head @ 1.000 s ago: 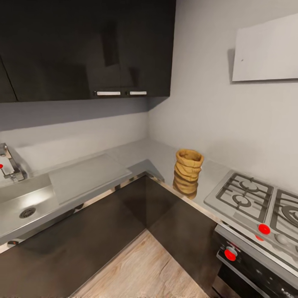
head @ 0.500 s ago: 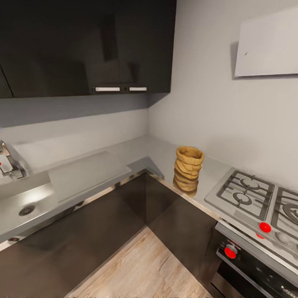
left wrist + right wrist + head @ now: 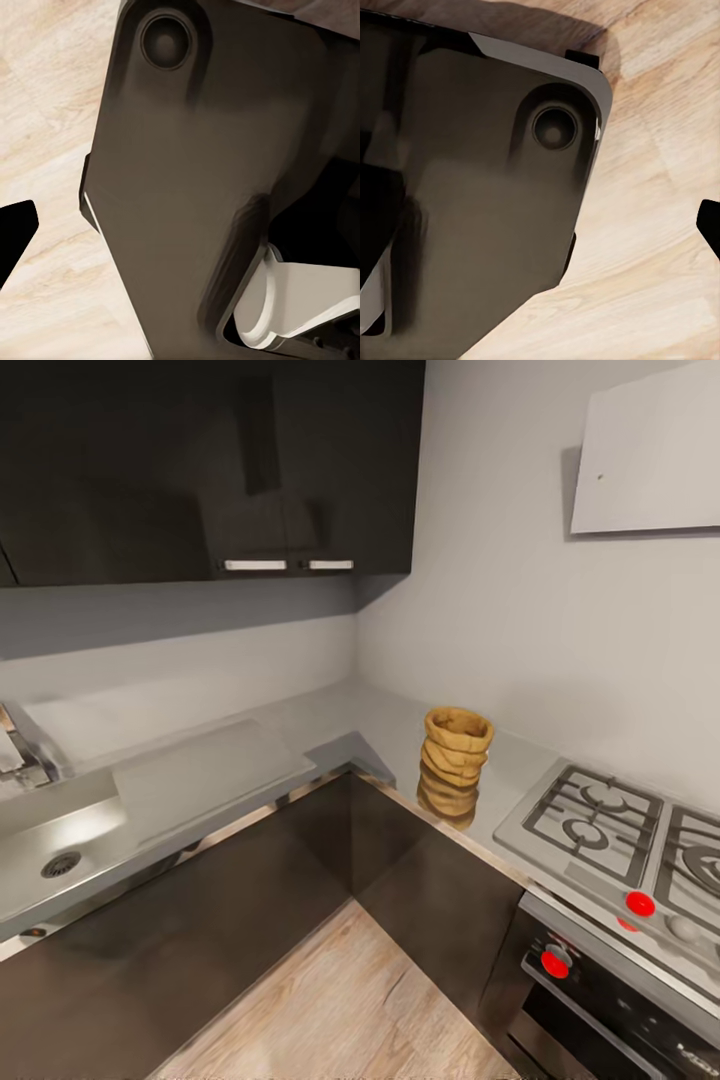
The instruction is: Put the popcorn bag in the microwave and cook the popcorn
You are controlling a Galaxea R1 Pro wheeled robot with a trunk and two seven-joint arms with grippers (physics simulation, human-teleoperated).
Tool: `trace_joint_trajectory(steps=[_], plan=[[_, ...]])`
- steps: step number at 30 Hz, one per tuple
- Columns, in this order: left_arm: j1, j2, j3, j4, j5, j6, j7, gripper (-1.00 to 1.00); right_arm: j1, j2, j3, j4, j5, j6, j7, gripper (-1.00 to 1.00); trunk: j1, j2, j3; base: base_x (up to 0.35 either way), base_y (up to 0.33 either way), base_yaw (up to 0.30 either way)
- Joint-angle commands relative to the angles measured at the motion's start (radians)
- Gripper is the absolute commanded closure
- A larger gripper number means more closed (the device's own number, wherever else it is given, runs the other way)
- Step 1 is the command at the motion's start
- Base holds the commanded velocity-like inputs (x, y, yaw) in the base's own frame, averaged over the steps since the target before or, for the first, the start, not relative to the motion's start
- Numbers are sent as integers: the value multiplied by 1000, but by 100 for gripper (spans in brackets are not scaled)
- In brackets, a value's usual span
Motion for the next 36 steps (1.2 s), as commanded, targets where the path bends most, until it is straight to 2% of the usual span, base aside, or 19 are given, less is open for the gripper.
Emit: trace_joint_trajectory(steps=[1,13,36], plan=[[0,0,1,0,4,-2,0,-100,-1,-1,-8,3,7,-3,1,-100,0,-1,-3,0,0,0],[0,0,1,0,4,-2,0,-100,-1,-2,-7,4,5,-26,0,-100,0,-1,-11,0,0,-8],[0,0,1,0,4,-2,0,-100,-1,-1,-8,4,5,-25,-2,-100,0,-1,-11,0,0,-254]])
